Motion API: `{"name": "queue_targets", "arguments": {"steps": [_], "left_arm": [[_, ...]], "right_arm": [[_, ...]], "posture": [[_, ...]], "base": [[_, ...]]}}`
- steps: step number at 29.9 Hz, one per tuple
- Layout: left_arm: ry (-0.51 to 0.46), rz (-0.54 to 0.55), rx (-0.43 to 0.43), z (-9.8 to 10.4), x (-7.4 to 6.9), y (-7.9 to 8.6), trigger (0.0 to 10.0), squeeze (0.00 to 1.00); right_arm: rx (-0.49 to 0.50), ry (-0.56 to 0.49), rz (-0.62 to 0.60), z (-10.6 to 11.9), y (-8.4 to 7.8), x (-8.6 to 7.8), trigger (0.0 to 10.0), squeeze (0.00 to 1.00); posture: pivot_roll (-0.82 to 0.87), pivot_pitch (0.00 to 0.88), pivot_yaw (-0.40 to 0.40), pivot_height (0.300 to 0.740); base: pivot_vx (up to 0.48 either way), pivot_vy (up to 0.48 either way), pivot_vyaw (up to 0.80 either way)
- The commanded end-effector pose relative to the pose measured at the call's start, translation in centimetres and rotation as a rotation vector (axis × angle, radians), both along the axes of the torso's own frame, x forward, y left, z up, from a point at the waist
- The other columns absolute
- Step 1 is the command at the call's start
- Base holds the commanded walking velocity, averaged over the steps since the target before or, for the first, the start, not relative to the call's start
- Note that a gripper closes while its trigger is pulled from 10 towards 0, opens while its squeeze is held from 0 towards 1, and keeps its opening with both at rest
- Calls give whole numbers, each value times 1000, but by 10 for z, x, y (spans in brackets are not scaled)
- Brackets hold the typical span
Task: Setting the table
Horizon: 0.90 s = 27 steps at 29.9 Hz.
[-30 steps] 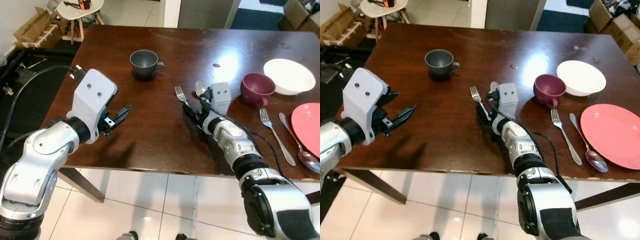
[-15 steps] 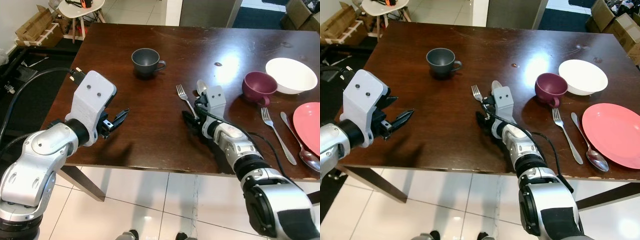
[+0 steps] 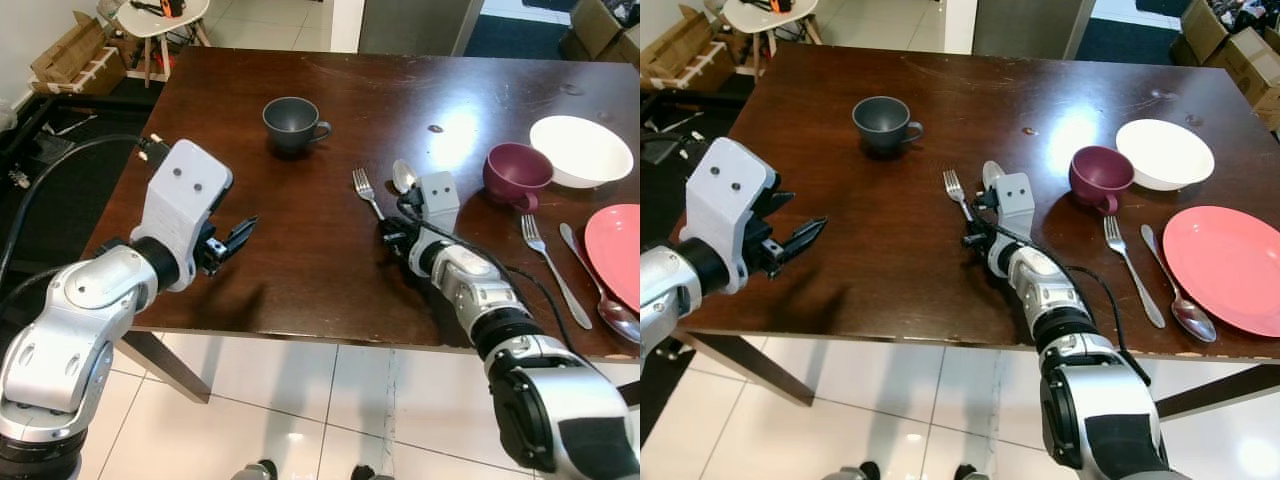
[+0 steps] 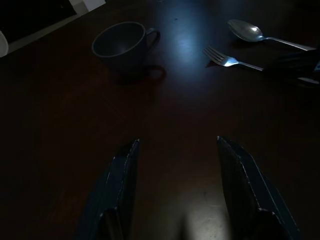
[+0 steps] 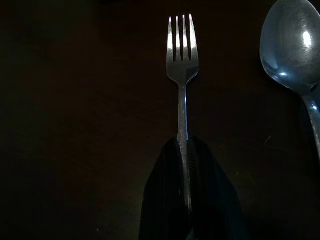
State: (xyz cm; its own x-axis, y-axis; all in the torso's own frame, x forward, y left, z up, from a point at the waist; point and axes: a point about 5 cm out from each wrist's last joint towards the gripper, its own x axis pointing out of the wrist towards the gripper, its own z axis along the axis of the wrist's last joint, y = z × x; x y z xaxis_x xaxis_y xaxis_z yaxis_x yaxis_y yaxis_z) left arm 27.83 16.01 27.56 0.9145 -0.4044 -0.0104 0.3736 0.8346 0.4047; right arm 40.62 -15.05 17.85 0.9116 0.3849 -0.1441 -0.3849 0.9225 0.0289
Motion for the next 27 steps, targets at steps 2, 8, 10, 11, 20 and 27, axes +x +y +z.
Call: {"name": "queue_targets", "arguments": {"steps": [2,8,10,11,20,27], "left_arm": [[-2,-2,-8,0,-1,-2,10000,0],[-7,13,-24,-3,3,-4,10000,0],[-6,28,-34,-7,5,-4,10000,0],[-6,28,-34,-7,5,-4,10000,0],[2,72,-71,-21,14,-5,10000,0],[-6,81,-95,-26,20,-8,10000,0]], "right_arm": [[4,143,-3,-32,-2,-10,0,0],[24,69,35,-19,1,-7,0,0],[45,-2,76,-7,6,-5,0,0],[45,-2,76,-7,6,-5,0,0],[119,-326,206,44,31,-24,10000,0],[151,-396,186,48,41,-48,10000,0]], "posture": [[232,242,84,740],[205,221,66,740],[194,213,61,740],[194,213,61,740],[127,166,37,740],[80,135,34,740]], "base": [[0,0,0],[0,0,0],[0,0,0],[0,0,0],[0,0,0],[0,0,0]]}}
